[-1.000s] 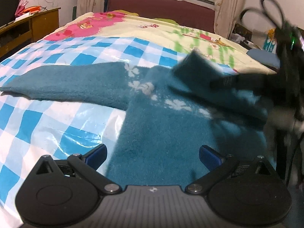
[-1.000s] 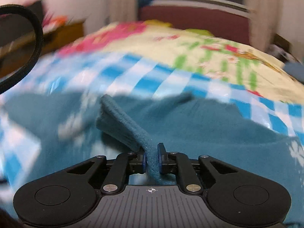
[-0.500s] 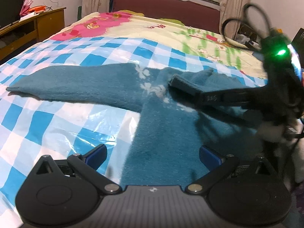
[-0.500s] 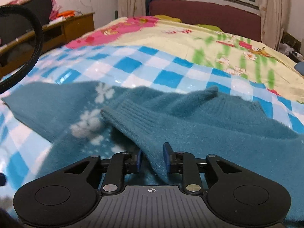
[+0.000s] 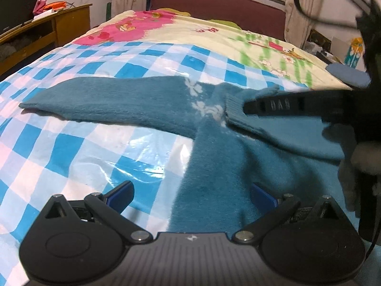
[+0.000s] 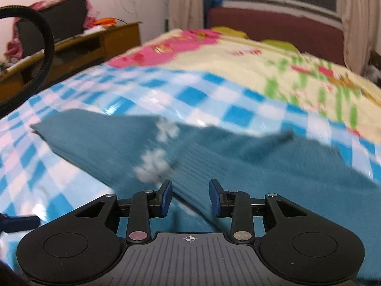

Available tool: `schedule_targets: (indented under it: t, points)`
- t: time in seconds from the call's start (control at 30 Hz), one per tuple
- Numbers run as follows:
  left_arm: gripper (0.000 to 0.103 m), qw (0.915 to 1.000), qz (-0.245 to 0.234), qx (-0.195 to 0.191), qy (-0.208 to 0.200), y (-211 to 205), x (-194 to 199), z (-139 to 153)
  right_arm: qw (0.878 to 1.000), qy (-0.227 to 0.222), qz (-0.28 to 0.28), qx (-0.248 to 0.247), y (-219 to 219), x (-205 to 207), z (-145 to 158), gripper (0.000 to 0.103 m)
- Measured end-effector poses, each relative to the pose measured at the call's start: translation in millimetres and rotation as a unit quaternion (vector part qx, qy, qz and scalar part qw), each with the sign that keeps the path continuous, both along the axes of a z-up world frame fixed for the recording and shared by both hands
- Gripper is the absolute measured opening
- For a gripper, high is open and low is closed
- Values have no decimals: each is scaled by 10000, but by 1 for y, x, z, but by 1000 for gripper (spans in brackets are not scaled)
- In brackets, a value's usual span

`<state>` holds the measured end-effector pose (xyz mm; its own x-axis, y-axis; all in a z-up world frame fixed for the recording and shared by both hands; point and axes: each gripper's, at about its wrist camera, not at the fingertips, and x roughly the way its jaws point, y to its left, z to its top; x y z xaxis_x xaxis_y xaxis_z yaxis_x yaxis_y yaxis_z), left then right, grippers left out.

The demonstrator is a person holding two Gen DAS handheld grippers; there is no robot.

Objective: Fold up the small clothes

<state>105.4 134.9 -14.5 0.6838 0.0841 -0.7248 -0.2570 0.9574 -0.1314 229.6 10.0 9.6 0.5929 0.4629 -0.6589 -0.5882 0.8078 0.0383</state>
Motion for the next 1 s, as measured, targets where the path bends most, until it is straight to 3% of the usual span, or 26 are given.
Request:
schedule_targets:
  t: [0.17,0.47,1.0]
  points:
    - [103,9999,120,-32,-41,15,-12,3,9990,-73,445,51,37,-7,17,34]
    - [103,9979,639,-105,-77,68,-29,1,9902,-134,1358,-290,131,-17,11,34]
    - [103,9895,1422,-258,-100,149,-52,-11,9581,-323,2756,-710,293,-40,-22,34]
